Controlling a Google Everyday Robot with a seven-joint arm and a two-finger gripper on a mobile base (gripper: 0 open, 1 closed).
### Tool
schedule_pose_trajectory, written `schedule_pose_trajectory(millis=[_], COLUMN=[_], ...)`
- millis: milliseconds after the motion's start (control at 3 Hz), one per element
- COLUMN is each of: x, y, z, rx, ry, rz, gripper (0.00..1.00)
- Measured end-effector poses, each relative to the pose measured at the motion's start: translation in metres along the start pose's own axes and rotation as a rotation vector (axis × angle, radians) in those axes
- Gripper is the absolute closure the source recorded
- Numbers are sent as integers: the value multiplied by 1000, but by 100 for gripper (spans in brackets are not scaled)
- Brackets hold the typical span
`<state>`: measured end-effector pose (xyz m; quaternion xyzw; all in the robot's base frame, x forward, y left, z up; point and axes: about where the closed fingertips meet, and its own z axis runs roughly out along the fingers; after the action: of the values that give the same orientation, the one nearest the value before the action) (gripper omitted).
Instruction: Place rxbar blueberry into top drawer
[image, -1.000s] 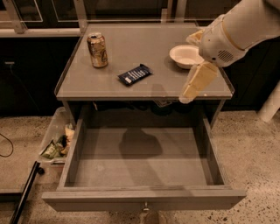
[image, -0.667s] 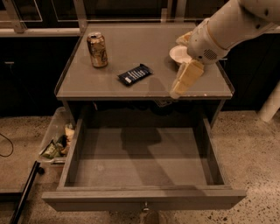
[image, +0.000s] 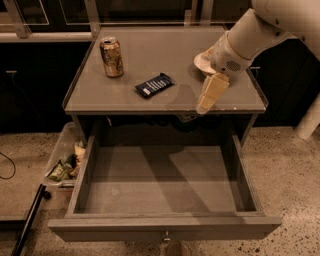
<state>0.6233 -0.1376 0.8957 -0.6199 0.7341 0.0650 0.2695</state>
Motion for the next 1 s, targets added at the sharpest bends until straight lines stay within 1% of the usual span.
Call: schedule_pose_trajectory(millis=[333,667,1000], x=[1,-6,-19], y=[0,-6,-29], z=[0,10,22], rx=[0,33,75], ry=[3,-23,-191], rz=[0,1,26], gripper=[0,0,0])
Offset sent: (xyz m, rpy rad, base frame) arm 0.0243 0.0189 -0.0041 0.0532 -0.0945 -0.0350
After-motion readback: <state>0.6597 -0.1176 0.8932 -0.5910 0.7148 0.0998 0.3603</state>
